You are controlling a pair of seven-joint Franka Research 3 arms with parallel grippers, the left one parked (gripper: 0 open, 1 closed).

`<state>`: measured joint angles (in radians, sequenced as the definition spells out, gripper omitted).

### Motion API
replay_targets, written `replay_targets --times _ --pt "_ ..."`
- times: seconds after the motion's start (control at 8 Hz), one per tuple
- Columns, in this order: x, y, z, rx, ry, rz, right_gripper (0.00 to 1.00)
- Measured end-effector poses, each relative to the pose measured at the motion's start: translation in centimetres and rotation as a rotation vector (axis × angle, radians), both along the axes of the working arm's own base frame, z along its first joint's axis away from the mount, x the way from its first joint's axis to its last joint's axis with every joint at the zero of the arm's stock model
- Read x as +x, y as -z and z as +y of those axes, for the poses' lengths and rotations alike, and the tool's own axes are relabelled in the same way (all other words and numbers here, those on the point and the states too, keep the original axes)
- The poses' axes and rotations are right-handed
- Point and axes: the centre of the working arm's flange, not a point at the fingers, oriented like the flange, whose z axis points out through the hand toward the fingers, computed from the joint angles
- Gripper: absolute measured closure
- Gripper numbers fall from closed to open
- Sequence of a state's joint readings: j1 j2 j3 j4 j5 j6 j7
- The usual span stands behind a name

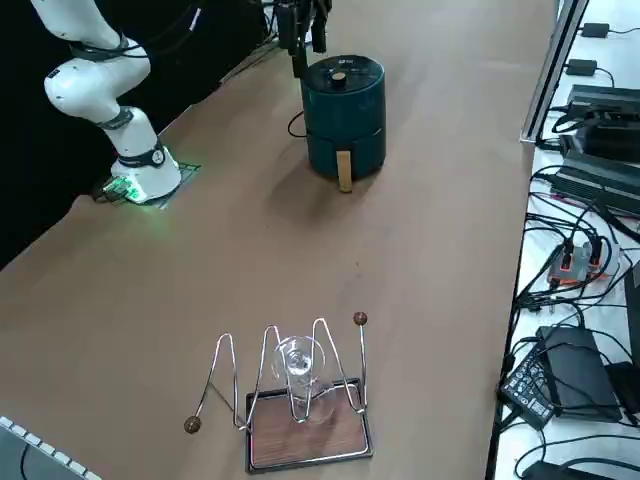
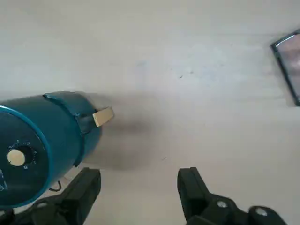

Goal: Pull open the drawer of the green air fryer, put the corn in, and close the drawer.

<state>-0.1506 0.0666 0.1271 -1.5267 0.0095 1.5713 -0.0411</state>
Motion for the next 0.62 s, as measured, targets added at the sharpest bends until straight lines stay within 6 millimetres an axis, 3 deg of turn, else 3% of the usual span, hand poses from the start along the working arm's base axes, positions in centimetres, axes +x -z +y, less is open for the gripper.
replay_targets --times 0.62 --pt "-2.3 -2.5 0.7 -0.041 -0.014 -0.002 0.00"
